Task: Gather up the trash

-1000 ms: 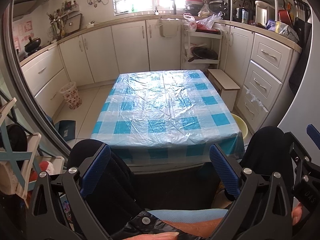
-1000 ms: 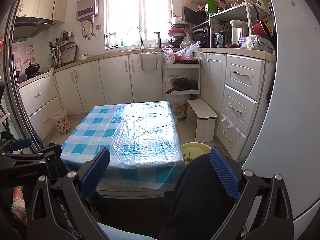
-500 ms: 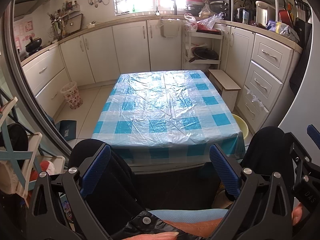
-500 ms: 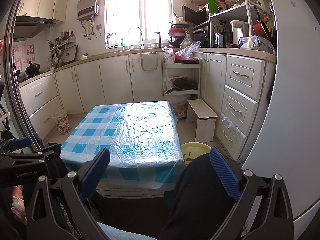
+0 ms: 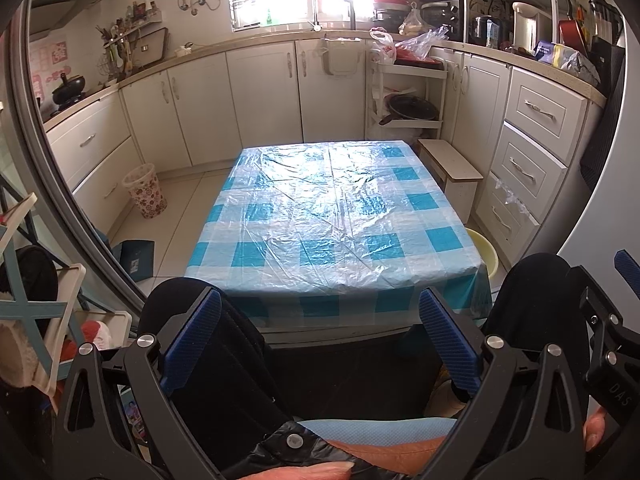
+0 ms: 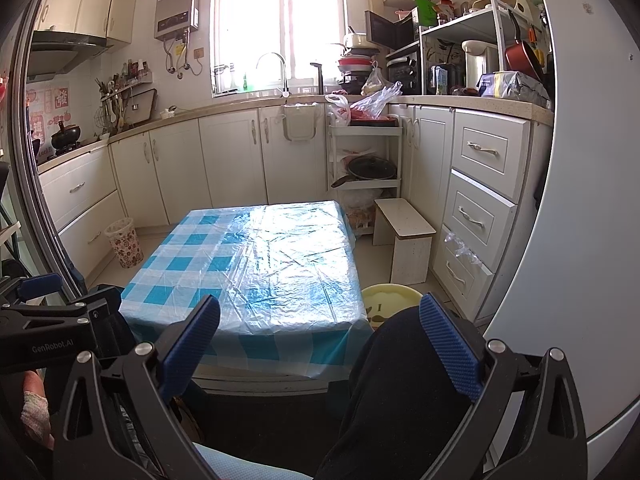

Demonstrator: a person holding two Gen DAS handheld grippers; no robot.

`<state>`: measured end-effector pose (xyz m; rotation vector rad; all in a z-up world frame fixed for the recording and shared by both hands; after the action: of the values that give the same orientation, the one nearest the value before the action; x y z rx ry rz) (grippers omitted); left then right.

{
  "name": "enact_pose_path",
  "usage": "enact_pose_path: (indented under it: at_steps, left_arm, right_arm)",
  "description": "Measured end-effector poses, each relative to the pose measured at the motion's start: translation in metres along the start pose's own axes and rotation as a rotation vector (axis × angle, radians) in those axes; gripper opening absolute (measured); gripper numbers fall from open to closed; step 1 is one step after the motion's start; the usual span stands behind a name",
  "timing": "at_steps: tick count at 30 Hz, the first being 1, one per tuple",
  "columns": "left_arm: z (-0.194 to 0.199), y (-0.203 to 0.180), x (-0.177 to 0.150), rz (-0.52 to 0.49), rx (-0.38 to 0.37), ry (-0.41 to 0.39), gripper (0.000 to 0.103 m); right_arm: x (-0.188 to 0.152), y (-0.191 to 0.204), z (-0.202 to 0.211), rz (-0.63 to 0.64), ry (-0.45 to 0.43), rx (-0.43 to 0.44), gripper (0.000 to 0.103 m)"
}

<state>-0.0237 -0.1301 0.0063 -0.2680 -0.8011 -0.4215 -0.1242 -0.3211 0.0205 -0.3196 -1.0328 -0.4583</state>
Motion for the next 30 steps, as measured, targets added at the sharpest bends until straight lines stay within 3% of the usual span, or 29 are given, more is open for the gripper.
enact_pose_path:
  at_steps: [20, 23, 30]
  left_arm:
    - [-0.005, 0.001, -0.004, 0.009, 0.011, 0.018, 0.095]
    - [-0.002, 0.005, -0.002, 0.021, 0.022, -0.016, 0.095]
    - [-0.018, 0.016, 0.003, 0.039, 0.032, 0.014, 0.095]
  right_arm:
    - [-0.005, -0.001, -0.008, 0.013, 0.019, 0.013, 0.096]
    - [-0.005, -0.002, -0.011, 0.015, 0.023, 0.016, 0.096]
    - [0.006, -0.004, -0.041, 0.004, 0.037, 0.017, 0.096]
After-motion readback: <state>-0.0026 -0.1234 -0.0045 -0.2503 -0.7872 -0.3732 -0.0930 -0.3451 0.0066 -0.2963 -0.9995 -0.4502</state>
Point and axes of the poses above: each gripper's, at about its wrist camera, not at the fingertips, and z roughly against the way its jaws point, y to its left, x to its top, the point moved 8 cm from there along -z, roughly the way its jaws point, and after that the axes turned 11 degrees about -x, right-handed, at the moved point
